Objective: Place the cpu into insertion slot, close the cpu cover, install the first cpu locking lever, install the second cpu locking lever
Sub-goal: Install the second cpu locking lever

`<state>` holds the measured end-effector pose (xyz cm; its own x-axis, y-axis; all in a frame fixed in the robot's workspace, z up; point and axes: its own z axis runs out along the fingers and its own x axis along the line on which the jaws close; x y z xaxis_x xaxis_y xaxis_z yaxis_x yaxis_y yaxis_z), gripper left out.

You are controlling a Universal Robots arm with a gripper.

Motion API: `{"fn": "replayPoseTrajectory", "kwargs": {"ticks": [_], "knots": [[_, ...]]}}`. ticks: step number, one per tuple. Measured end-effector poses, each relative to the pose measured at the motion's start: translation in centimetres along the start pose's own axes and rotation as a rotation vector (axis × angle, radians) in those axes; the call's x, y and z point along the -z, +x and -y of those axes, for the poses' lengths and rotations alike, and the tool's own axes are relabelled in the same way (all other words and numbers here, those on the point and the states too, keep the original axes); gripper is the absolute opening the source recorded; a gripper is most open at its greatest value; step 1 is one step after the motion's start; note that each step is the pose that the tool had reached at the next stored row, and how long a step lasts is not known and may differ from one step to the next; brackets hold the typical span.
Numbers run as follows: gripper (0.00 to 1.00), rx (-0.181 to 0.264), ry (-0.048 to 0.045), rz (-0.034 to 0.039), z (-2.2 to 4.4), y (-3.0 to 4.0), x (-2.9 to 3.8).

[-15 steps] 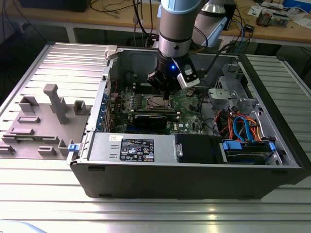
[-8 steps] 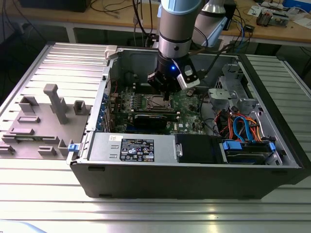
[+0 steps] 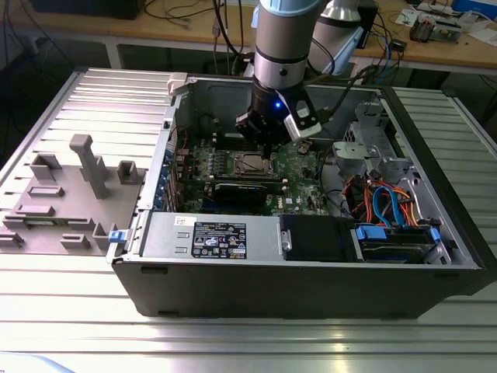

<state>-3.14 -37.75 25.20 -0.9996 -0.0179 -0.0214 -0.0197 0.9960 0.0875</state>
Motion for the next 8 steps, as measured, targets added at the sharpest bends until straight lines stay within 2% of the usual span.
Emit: {"fn": "replayPoseTrajectory", "kwargs": {"ticks": [4, 8], "knots": [[0.11, 0.000, 0.0001, -0.0001, 0.12, 0.00, 0.01], [0.11, 0.000, 0.0002, -0.0001, 0.65, 0.01, -0.03]]}}
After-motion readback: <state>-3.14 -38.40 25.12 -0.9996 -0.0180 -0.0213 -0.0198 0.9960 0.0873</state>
